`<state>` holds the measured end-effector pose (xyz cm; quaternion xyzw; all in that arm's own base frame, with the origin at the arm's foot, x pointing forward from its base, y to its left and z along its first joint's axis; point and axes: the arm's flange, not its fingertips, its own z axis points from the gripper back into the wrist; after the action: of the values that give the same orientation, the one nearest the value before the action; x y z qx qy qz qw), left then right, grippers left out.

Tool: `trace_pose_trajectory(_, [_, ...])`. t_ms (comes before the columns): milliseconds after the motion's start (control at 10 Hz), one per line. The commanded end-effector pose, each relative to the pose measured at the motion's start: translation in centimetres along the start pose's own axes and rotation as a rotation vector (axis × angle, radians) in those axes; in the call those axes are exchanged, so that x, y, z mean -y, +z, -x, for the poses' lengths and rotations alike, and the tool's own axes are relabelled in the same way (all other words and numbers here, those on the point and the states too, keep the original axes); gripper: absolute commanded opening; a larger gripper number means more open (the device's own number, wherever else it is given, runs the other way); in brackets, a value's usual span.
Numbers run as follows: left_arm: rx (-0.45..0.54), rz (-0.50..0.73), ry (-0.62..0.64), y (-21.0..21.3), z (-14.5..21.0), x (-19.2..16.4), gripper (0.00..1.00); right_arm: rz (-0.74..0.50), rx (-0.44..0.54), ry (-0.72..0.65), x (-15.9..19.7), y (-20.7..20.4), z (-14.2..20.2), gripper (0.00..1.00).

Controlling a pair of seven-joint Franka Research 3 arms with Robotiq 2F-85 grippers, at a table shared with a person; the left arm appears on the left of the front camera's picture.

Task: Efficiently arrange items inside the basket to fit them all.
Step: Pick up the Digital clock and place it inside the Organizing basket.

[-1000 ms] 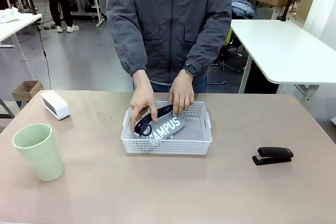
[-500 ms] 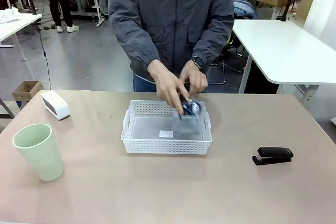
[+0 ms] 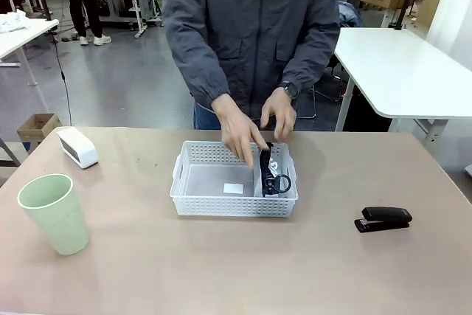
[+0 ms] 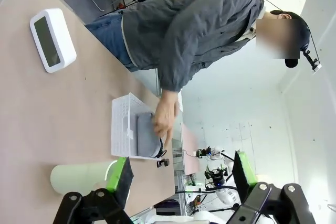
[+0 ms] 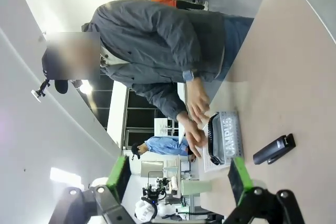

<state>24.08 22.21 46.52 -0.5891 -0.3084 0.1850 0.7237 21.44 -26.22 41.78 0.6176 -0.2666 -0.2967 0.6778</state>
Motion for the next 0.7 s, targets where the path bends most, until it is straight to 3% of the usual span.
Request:
trace_pose_trajectory(0, [0.001,0.017,-0.023,0.0,-0.3,0.0,1.00,-0.020,0.007,0.016,-0.1,-0.3,-0.1,1.00])
trace_pose_trajectory(300, [-0.002,-0.005,0.001,-0.1,0.0,-0.1,1.00,-0.020,0.007,0.016,-0.1,-0.3,-0.1,1.00])
trace_pose_trajectory(400, [-0.097,-0.095,-0.004,-0.6,-0.5,0.5,1.00,-0.020,0.007,0.016,-0.1,-0.3,-0.1,1.00])
trace_pose_trajectory(600, [-0.194,-0.313,-0.075,-2.7,-2.4,4.8,1.00,-0.020,0.007,0.016,-0.1,-0.3,-0.1,1.00])
